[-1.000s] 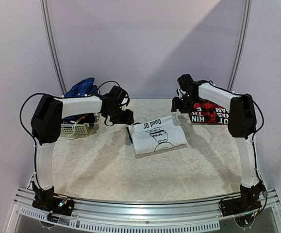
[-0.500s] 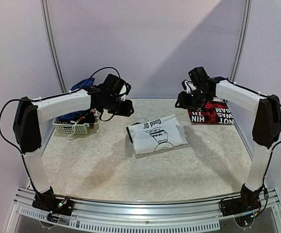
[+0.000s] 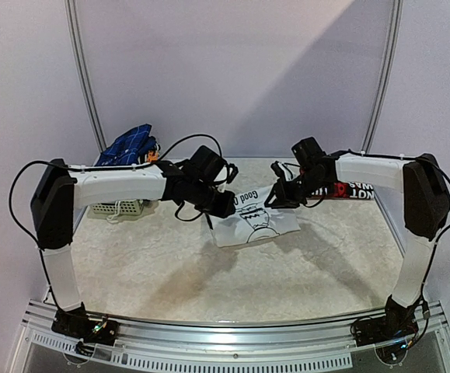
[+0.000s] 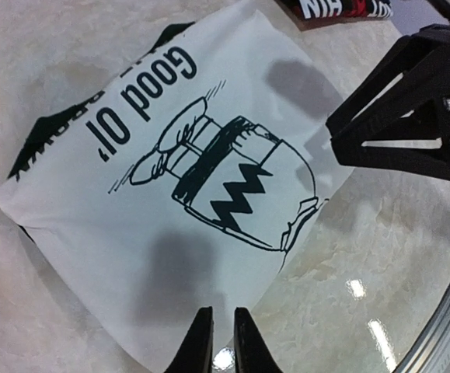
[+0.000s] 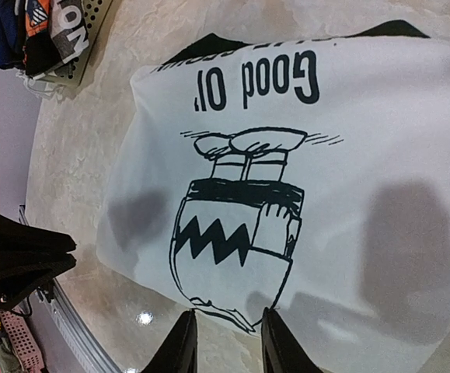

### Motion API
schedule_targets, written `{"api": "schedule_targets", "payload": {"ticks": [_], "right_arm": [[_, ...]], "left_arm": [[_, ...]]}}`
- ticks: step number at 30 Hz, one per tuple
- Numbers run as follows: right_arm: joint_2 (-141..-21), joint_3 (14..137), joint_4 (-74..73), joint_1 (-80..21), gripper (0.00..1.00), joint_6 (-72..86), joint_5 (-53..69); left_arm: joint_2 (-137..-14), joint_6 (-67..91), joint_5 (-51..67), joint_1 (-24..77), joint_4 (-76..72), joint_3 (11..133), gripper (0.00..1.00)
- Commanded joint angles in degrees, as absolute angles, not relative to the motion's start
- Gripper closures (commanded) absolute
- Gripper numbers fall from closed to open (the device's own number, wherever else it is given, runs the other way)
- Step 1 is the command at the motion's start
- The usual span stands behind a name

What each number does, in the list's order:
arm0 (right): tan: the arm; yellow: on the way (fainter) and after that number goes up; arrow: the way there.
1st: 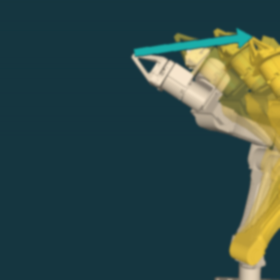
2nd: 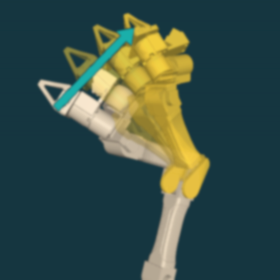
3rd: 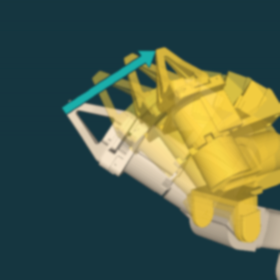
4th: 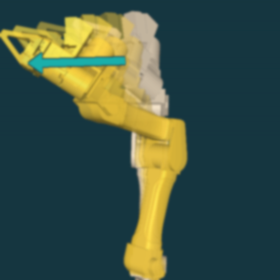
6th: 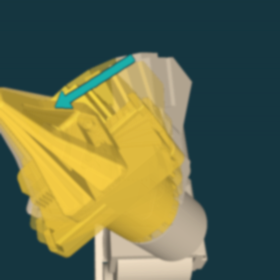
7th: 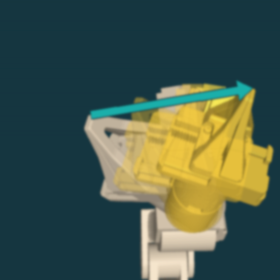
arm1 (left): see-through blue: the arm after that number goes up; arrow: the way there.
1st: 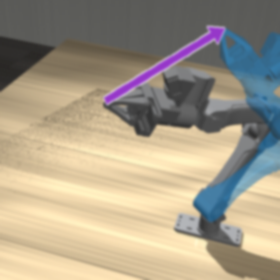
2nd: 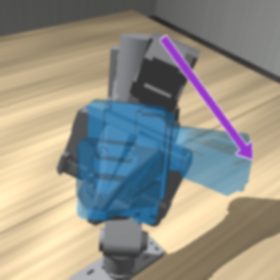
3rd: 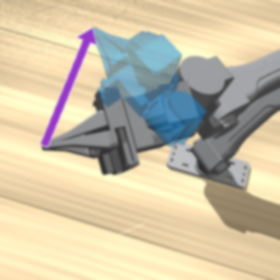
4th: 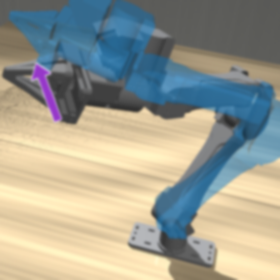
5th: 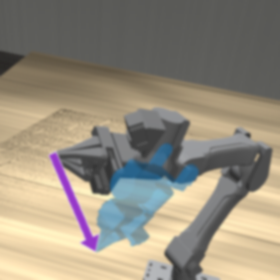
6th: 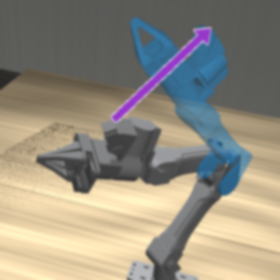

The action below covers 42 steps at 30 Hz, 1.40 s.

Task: Fold and stack the mixed laundry pile
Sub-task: Smooth out the square-folded T-shirt at the center of the board.

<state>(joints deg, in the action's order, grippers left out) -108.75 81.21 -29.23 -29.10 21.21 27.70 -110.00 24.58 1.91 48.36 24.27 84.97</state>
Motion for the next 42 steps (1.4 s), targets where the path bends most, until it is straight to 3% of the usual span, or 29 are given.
{"api": "schedule_targets", "payload": {"ticks": [1, 27, 36, 42], "right_arm": [[-112.35, 80.07, -27.04, -28.95, 0.71, 20.17, 29.18], [-118.5, 74.24, -26.34, -26.54, 0.7, 20.03, 24.07], [-112.47, 79.47, -29.61, -26.5, 0.65, 19.6, 26.79], [-114.42, 87.94, -32.23, -25.72, 0.63, 19.17, 28.03]], "left_arm": [[-112.84, 25.99, 3.84, 48.91, 21.5, 83.14, 0.91], [-115.52, 30.62, 4.26, 49.86, 12.43, 67.35, 0.95], [-108.62, 29.44, -1.75, 51.67, 20.08, 71.09, 0.93], [-108.26, 28.28, -1.72, 51.78, 22.56, 75.42, 0.91]]}}
